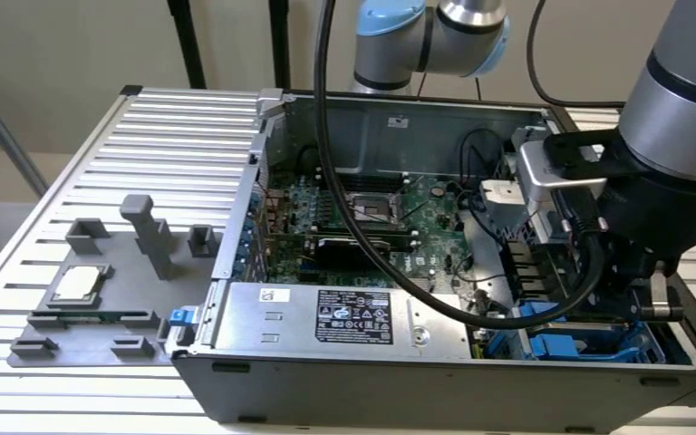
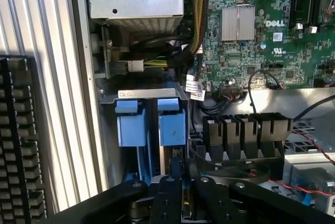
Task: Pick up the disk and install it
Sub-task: 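Insert the second disk wire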
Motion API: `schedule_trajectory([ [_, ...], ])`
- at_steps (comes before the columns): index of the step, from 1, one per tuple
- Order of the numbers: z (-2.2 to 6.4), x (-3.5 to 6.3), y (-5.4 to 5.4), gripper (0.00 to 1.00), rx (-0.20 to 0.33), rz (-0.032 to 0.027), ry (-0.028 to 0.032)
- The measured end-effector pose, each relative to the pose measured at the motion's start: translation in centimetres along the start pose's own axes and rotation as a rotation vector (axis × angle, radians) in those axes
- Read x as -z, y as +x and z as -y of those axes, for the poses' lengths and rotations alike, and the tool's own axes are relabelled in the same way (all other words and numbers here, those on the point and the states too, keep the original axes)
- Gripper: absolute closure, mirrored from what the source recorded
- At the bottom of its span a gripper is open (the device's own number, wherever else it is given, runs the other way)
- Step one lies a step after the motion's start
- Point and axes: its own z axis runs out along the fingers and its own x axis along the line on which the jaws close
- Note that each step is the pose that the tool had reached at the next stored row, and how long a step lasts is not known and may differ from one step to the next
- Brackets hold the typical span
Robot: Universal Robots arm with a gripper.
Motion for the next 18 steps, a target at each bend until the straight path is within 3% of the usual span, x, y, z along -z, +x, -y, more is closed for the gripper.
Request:
schedule_trajectory([
  [9, 0.06, -0.28, 0.01, 1.0, 0.005, 0.0052, 0.008],
  [13, 0.02, -0.44, 0.02, 1.0, 0.007, 0.011, 0.0127],
  [18, 0.0, -0.63, 0.24, 1.0, 0.01, 0.0208, 0.0131],
])
